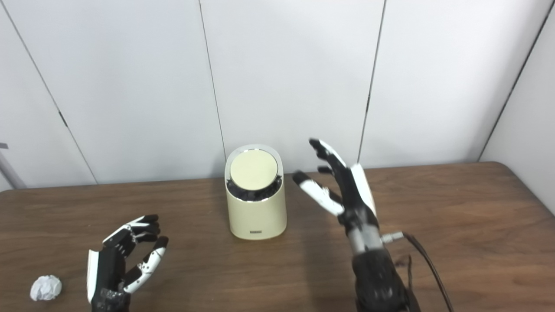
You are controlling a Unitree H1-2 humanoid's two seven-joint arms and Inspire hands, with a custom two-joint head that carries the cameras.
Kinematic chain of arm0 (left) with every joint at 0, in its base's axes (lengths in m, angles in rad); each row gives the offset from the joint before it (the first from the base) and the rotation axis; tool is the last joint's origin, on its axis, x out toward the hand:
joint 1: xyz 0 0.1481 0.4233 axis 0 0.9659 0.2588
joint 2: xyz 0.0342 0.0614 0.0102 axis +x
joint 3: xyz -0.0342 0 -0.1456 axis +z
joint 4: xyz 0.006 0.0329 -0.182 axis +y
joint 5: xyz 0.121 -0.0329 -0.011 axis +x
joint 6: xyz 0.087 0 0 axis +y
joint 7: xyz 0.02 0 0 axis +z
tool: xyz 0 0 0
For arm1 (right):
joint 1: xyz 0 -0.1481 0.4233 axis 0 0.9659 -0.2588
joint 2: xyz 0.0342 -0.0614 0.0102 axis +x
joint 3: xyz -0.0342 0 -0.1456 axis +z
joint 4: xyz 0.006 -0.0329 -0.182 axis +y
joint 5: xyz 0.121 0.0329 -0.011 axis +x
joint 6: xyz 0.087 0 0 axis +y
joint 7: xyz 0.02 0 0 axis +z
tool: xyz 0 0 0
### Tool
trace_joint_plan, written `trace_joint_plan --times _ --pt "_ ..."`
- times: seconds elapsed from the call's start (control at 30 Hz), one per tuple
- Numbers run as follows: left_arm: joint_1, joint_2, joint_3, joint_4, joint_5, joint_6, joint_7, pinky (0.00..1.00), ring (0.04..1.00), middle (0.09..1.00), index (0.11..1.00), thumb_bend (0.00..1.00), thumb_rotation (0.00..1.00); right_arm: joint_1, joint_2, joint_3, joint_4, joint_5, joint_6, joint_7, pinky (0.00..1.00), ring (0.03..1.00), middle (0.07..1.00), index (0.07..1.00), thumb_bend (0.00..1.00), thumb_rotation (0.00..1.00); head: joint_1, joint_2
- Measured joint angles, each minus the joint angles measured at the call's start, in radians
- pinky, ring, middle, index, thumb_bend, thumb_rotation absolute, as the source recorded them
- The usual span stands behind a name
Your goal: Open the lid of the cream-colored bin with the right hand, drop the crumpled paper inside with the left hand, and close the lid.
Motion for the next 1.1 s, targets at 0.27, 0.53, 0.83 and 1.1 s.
trace_joint_plan --times 0.27,0.53,0.83,1.1 --pt "0.000 -0.003 -0.004 -0.002 0.002 0.000 0.000 0.59 0.682 0.706 0.497 0.48 0.07 -0.122 0.007 0.045 0.043 -0.060 0.083 0.008 0.71 0.853 0.901 0.906 0.90 0.75 0.008 0.000" --pt "0.006 -0.019 -0.007 -0.010 0.023 0.015 0.005 0.58 0.675 0.700 0.497 0.48 0.07 -0.183 0.023 0.069 0.143 -0.108 0.150 -0.007 0.75 0.886 0.918 0.909 0.92 0.67 0.014 0.000" --pt "0.005 -0.027 -0.016 -0.013 0.052 0.019 0.029 0.58 0.674 0.698 0.497 0.48 0.07 -0.239 0.026 0.090 0.231 -0.149 0.192 -0.024 0.77 0.902 0.938 0.929 0.93 0.49 0.021 0.002" --pt "0.006 -0.031 -0.016 -0.013 0.045 0.018 0.029 0.59 0.681 0.705 0.497 0.48 0.07 -0.242 0.027 0.091 0.315 -0.159 0.195 -0.059 0.72 0.875 0.928 0.914 0.96 0.37 0.021 -0.003"
